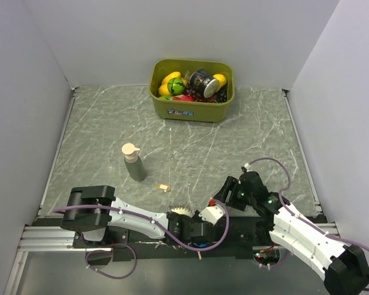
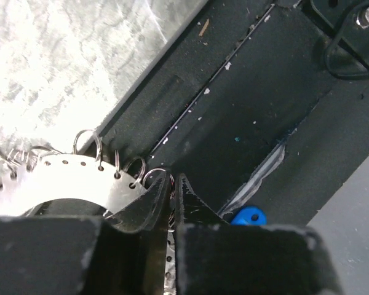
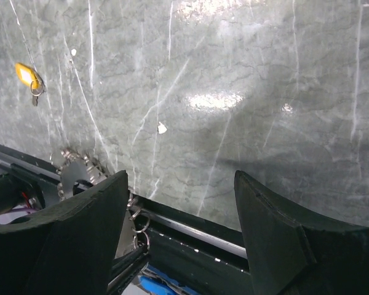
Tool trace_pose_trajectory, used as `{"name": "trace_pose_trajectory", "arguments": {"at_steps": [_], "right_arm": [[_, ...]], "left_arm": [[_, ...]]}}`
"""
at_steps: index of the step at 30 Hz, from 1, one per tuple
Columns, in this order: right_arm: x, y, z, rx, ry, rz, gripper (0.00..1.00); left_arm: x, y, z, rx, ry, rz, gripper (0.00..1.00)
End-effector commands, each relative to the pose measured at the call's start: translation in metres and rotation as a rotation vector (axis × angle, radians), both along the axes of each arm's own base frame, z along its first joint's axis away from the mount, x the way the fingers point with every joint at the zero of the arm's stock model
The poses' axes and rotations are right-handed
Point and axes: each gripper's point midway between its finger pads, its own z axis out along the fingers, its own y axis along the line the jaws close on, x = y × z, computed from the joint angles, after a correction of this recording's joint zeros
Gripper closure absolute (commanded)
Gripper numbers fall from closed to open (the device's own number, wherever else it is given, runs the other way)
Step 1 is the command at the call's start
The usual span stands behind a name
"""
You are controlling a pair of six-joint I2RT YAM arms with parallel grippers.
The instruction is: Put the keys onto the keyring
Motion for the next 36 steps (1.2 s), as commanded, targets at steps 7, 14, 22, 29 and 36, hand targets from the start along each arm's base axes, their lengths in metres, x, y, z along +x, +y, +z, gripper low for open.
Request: {"name": "trace_pose_trajectory", "arguments": {"at_steps": [7, 14, 22, 29, 36], "right_arm": [[0.005, 0.003, 0.003, 0.017, -0.045, 0.019, 0.24], [0.006, 0.004, 0.006, 0.021, -0.065, 0.037, 0.24], [0.005, 0.009, 0.005, 0.041, -0.066, 0.060, 0.24], [0.006, 0.011, 0.007, 0.049, -0.083, 0.082, 0.24], [0.007, 0.015, 0.017, 0.062, -0.137, 0.131, 0.22]], "left_arm": [[0.008, -0.002, 0.018, -0.035, -0.052, 0.040, 0.92], [0.010, -0.006, 0.034, -0.075, -0.067, 0.035, 0.99], [0.013, -0.006, 0.058, -0.148, -0.070, 0.051, 0.99], [0.016, -0.003, 0.073, -0.199, -0.068, 0.048, 0.99], [0.019, 0.000, 0.084, -0.257, -0.047, 0.042, 0.99]]}}
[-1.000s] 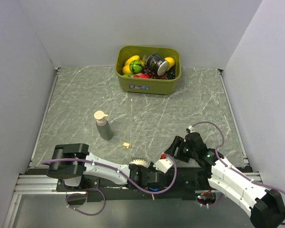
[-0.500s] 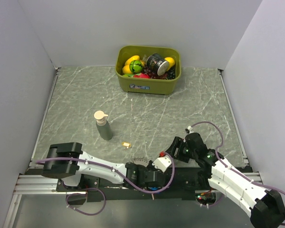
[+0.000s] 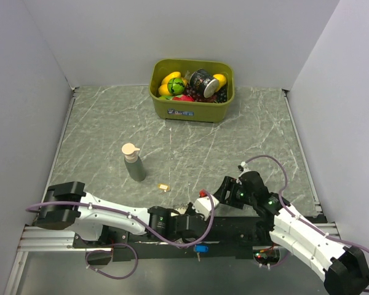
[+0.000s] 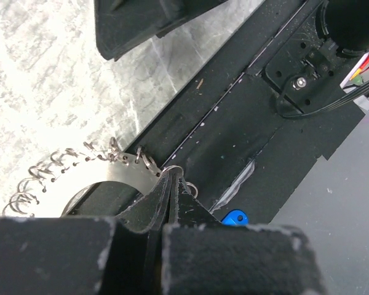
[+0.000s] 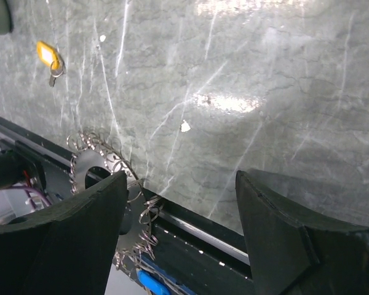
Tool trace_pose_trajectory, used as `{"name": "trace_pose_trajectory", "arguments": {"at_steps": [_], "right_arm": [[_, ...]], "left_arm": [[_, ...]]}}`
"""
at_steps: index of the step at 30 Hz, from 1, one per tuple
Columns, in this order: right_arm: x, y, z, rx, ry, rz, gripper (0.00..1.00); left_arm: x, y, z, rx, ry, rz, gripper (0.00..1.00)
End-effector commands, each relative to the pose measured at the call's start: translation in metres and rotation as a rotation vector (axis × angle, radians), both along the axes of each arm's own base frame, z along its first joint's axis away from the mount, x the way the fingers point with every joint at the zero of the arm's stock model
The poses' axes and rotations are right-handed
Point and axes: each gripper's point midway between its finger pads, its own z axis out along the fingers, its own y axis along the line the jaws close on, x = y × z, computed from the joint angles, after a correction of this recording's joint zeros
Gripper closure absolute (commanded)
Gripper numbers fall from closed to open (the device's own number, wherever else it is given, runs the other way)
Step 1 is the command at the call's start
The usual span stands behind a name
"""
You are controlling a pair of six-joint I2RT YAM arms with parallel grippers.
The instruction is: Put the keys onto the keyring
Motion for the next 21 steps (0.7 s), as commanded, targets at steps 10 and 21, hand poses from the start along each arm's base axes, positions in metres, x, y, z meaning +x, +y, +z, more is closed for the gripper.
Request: {"name": "trace_pose_trajectory", "arguments": {"at_steps": [10, 21], "right_arm": [[0.003, 0.004, 0.005, 0.011, -0.066, 0.059, 0.17], [-0.015, 0.026, 0.020, 0.140, -0.157, 0.256, 0.20]], "left_arm": [[-0.011, -0.012, 0.000, -0.093, 0.104, -0.134, 0.42], [-0.009, 0.000, 0.023, -0.375, 0.341, -0.207, 0.43]]}}
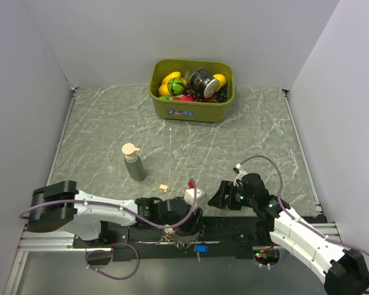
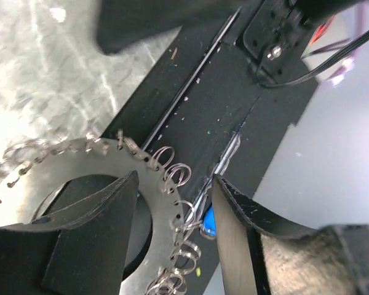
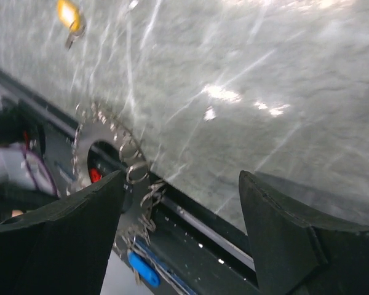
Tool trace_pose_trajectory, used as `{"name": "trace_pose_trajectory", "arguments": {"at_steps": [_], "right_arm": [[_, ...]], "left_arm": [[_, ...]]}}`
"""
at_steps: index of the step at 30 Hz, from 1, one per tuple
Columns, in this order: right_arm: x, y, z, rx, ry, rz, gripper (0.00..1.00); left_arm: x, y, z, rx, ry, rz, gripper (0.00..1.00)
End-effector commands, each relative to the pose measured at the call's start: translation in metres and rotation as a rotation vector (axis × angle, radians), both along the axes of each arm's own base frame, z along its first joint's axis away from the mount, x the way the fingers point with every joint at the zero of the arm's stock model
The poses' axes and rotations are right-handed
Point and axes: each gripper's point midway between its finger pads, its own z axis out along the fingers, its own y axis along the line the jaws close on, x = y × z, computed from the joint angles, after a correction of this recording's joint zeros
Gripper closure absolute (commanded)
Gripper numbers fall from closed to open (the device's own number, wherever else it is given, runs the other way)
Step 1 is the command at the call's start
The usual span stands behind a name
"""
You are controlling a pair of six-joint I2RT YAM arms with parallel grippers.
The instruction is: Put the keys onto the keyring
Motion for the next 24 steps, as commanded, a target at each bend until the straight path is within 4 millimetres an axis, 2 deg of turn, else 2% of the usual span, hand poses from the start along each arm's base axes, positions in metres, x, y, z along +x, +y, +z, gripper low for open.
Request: {"name": "trace_pose_trajectory", "arguments": {"at_steps": [1, 3, 4, 5, 6, 7, 9, 15, 24], "right_arm": [[-0.011, 0.017, 0.016, 0.111, -0.083, 0.145, 0.26], [-0.015, 0.021, 0.016, 0.135, -0.085, 0.175, 0.32], [-0.020, 0.023, 0.013, 0.141, -0.070, 0.194, 0.36], [-0.024, 0.025, 0.012, 0.144, -0.067, 0.216, 0.38], [-0.028, 0.027, 0.010, 0.144, -0.062, 0.236, 0.40], [-0.031, 0.028, 0.008, 0.136, -0.051, 0.247, 0.41], [-0.042, 0.031, -0.001, 0.104, -0.029, 0.286, 0.42], [-0.060, 0.041, -0.007, 0.043, -0.009, 0.367, 0.43], [-0.067, 0.049, -0.007, 0.036, 0.001, 0.412, 0.46]], "left_arm": [[0.001, -0.009, 0.051, -0.269, 0.124, -0.029, 0.43], [0.002, 0.001, 0.047, -0.295, 0.176, -0.020, 0.43], [0.006, 0.000, 0.055, -0.342, 0.193, -0.029, 0.42], [0.006, 0.006, 0.051, -0.347, 0.220, -0.022, 0.42], [0.012, 0.007, 0.053, -0.369, 0.230, -0.009, 0.41], [0.011, 0.008, 0.058, -0.399, 0.245, -0.027, 0.41], [0.013, 0.012, 0.057, -0.416, 0.265, -0.018, 0.40], [0.018, 0.013, 0.058, -0.431, 0.283, -0.027, 0.34], [0.022, 0.010, 0.056, -0.408, 0.269, -0.032, 0.32]]}}
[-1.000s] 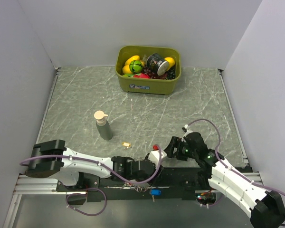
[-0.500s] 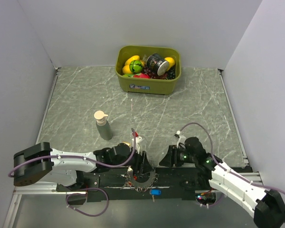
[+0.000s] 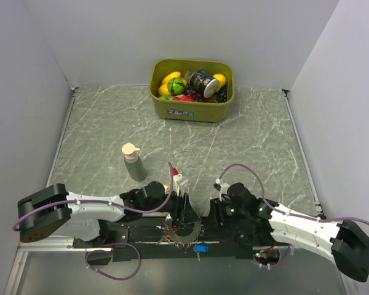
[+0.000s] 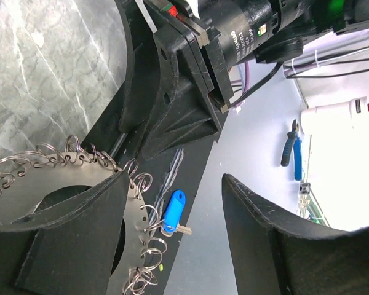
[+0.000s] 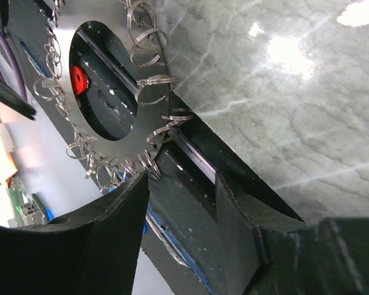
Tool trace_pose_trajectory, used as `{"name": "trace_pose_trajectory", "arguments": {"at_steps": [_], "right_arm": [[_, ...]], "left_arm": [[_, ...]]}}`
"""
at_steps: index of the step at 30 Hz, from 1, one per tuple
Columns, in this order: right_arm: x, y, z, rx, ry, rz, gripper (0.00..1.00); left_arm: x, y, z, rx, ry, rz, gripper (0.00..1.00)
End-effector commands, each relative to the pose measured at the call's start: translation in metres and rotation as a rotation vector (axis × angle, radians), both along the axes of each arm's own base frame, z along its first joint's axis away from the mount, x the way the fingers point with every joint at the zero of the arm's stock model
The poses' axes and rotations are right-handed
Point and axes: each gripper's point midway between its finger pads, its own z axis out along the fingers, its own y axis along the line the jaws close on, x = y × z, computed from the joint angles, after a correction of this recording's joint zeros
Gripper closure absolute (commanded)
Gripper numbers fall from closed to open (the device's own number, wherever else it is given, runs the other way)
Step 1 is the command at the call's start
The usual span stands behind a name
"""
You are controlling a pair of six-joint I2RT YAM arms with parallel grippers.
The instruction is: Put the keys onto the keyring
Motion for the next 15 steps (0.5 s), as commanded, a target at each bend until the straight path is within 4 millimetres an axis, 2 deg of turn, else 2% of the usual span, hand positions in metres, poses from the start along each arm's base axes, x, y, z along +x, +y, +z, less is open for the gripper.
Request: {"name": "trace_pose_trajectory", "arguments": {"at_steps": [1, 9, 12, 15], "right_arm": [[0.009, 0.018, 0.019, 0.058, -0.051, 0.019, 0.46], [0.005, 0.025, 0.019, 0.064, -0.043, 0.050, 0.52], [0.004, 0.032, 0.025, 0.099, -0.059, 0.078, 0.56], [0.002, 0.036, 0.030, 0.117, -0.068, 0.095, 0.56]], "left_arm": [[0.002, -0.009, 0.017, -0.056, -0.018, -0.023, 0.32], [0.004, -0.008, 0.015, -0.049, -0.019, -0.014, 0.32], [0.006, -0.007, 0.015, -0.050, -0.020, -0.007, 0.32], [0.007, -0.006, 0.014, -0.045, -0.020, -0.004, 0.32]]}}
